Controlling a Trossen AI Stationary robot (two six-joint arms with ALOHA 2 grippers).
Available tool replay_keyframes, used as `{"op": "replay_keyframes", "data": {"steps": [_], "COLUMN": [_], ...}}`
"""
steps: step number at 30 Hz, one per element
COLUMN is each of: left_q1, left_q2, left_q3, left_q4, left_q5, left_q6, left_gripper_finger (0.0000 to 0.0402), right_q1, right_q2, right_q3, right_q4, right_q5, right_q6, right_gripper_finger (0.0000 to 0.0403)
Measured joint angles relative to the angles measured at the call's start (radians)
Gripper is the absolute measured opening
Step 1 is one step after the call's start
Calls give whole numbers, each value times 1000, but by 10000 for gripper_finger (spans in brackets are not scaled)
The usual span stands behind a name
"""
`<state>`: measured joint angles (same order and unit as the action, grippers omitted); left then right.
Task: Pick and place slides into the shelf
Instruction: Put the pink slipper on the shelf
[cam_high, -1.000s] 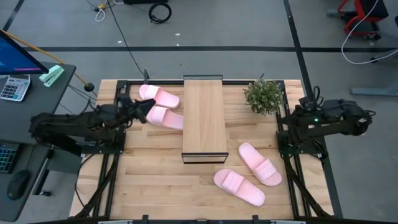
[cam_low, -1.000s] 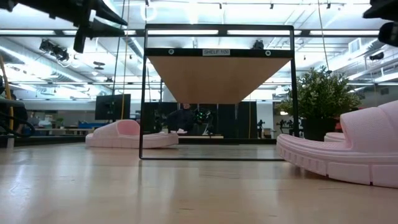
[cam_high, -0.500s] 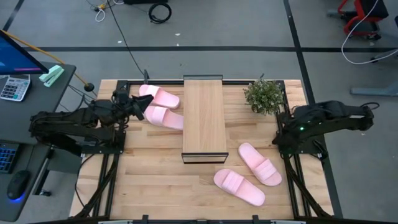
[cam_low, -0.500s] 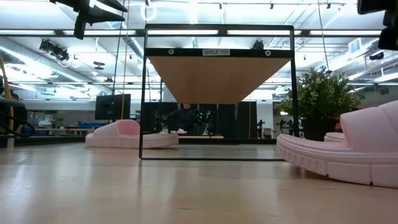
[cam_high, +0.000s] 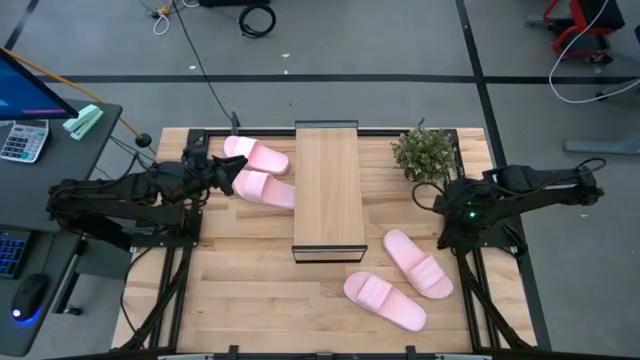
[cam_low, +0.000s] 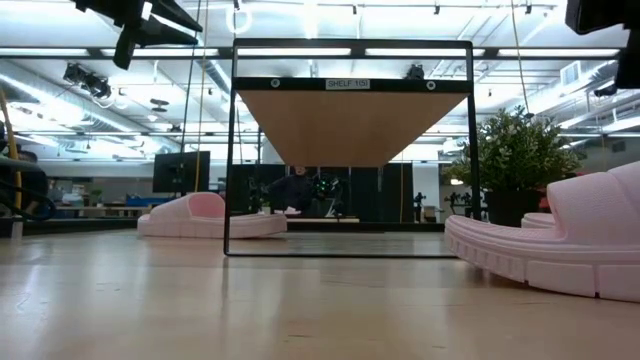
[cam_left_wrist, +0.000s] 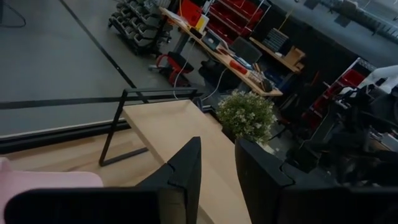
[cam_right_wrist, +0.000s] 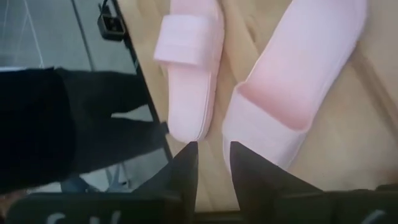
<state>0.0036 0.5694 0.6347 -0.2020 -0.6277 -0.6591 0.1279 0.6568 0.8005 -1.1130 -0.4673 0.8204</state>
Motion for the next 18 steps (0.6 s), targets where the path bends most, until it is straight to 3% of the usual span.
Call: {"op": "replay_keyframes", "data": {"steps": [11,18], "left_q1": [0,13], "left_q2": [0,0], "left_q3": [0,0], "left_q4": [1,-72], "left_q5": [19,32], "left_q6": [17,-38], "left_gripper_finger": [97,88], "right_q1": [0,0], "right_q2": [3,-3], "right_q3": [0,0], "right_q4": [-101,-143], "right_q5": [-43,-45], "right_q6": [-3,-3], "right_gripper_finger": [174,192]}}
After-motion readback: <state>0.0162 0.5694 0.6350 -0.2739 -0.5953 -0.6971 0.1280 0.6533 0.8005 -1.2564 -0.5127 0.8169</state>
